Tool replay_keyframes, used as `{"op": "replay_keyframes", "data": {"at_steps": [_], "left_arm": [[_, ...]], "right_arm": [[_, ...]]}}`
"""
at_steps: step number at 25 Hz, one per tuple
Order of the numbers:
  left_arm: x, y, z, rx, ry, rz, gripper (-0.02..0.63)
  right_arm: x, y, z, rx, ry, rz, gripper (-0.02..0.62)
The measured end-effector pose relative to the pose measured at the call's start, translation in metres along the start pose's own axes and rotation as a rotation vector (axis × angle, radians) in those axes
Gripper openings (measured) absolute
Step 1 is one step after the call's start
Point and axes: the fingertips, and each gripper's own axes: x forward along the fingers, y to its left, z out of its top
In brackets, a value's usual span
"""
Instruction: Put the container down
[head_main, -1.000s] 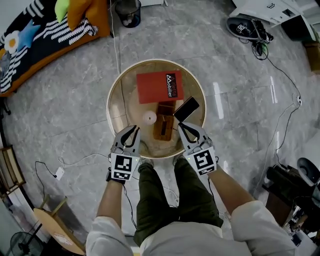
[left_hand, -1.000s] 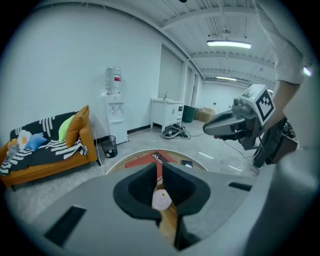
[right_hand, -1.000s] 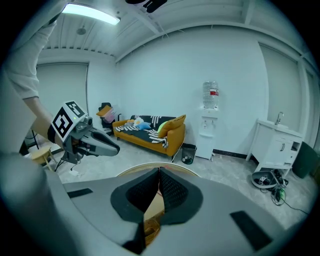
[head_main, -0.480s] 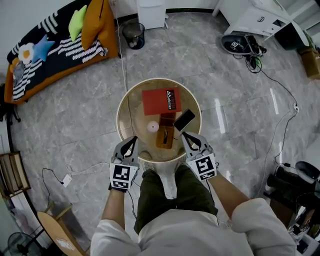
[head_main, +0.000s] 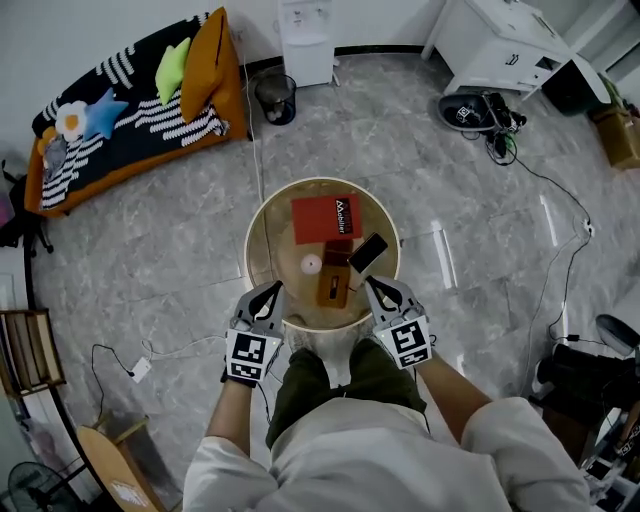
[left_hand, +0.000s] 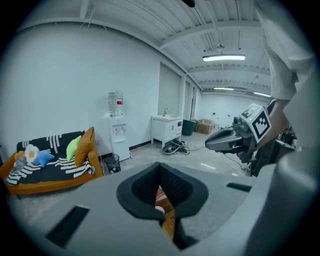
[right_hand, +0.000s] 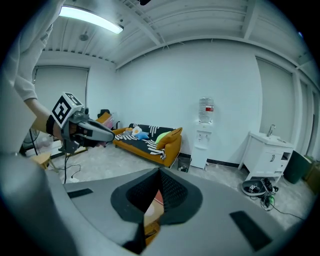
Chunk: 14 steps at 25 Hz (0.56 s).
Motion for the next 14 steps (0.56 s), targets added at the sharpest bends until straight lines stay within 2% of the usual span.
{"op": "replay_keyframes", "data": {"at_steps": [7,14], "left_arm": [[-0.008,0.003,0.015,0.029,-0.024,-0.002,0.006],[-0.003,0.014,-0.001,0.024,-0.003,-0.005,0.006]], "right_arm": [[-0.004,0.000,0.012,-0.006,-0.015,-0.010,0.020],[0.012,0.002,0.014,-0.004,-0.020,-0.013,0.020]]}}
